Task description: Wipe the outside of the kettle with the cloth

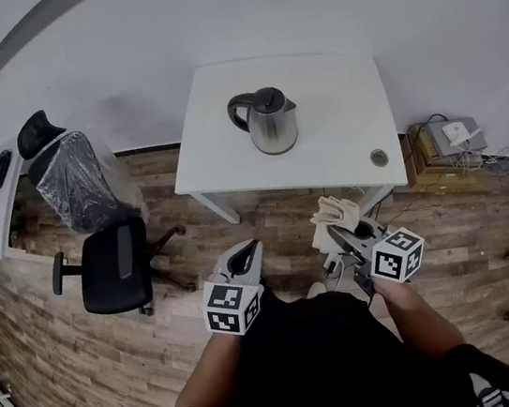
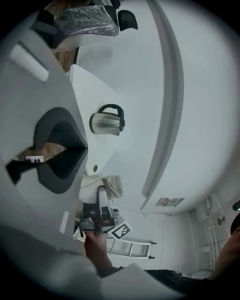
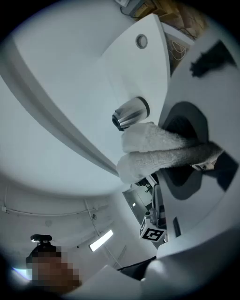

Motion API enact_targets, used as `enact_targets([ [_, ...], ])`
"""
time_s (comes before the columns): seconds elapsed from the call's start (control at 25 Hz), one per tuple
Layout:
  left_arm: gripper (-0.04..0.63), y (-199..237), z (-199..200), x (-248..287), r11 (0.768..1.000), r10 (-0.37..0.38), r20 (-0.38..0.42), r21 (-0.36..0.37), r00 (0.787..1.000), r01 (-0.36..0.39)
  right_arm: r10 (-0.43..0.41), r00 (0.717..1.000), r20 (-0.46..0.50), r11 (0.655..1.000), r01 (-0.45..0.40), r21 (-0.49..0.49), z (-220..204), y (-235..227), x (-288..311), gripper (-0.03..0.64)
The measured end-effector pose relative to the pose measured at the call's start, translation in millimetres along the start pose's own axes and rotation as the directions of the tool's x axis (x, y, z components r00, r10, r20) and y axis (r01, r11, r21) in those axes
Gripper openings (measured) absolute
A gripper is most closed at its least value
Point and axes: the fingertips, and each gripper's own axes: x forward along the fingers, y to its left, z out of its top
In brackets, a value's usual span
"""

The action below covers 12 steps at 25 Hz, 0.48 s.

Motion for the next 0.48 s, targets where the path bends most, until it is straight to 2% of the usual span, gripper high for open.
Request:
enact_targets([
  [0.24,0.008,37,14,23,1.000,-0.028,0.017,-0.007,0.999,0.028,-0.044,0.999,-0.012,0.999,0.044,0.006,7,-13,29,0.094],
  [0.48,0.008,106,46,71,0.992,-0.124,0.007,0.017,0.992,0.124,-0.153,0.988,0.004,0.988,0.153,0.031,39,-36,88,0.092],
])
